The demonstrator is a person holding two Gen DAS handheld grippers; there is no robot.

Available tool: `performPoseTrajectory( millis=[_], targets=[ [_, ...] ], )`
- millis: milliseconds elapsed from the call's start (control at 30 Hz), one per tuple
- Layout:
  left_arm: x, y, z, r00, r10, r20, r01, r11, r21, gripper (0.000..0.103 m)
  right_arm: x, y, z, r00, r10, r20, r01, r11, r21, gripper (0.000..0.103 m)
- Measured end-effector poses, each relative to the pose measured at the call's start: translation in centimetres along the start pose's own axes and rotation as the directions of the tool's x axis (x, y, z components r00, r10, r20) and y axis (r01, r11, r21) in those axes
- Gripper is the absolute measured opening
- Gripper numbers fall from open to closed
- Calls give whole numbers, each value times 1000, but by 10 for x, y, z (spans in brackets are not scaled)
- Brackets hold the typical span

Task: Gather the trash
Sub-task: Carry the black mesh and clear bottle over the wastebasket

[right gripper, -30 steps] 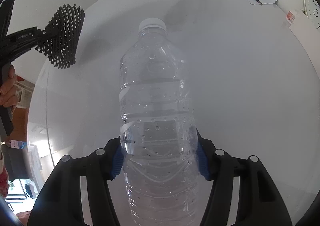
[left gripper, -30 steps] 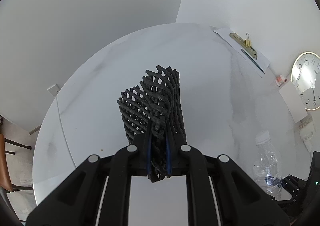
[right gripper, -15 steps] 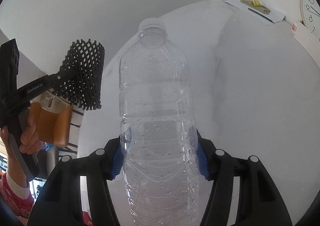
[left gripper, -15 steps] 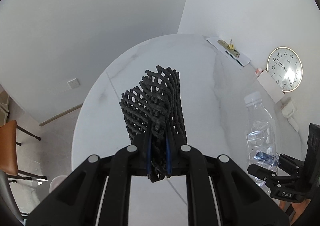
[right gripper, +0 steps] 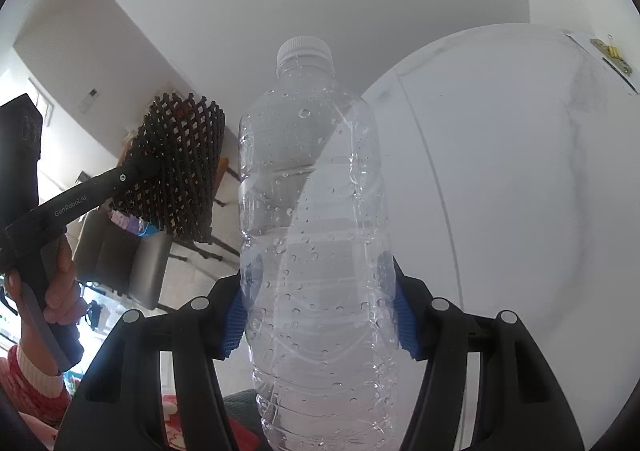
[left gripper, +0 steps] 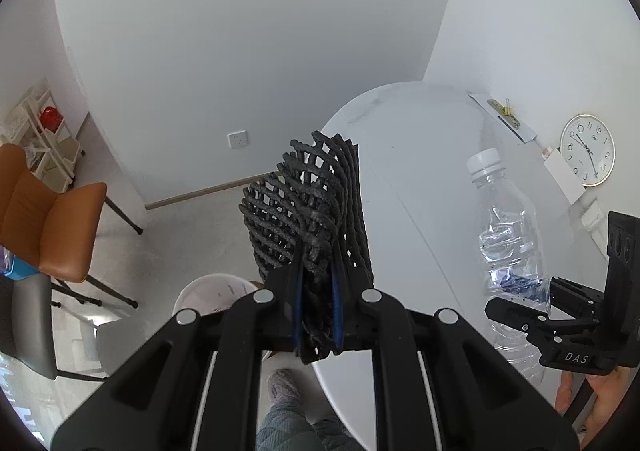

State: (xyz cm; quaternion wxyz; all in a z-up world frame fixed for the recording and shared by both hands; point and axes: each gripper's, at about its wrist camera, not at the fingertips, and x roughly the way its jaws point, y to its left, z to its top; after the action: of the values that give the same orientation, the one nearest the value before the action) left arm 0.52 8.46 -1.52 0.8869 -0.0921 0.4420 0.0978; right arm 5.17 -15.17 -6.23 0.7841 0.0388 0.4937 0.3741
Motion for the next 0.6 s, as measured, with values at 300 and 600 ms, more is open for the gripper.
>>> performPoseTrajectory(
  millis=[300, 600],
  targets=[
    [15, 94, -46, 995, 53, -86, -57, 998, -39, 11, 61, 79, 0, 996, 49, -71, -55, 995, -79, 61],
    [63, 182, -80, 980, 31, -194, -29, 999, 16, 11, 144, 137, -6, 989, -47, -138, 38, 997, -65, 61]
  ],
)
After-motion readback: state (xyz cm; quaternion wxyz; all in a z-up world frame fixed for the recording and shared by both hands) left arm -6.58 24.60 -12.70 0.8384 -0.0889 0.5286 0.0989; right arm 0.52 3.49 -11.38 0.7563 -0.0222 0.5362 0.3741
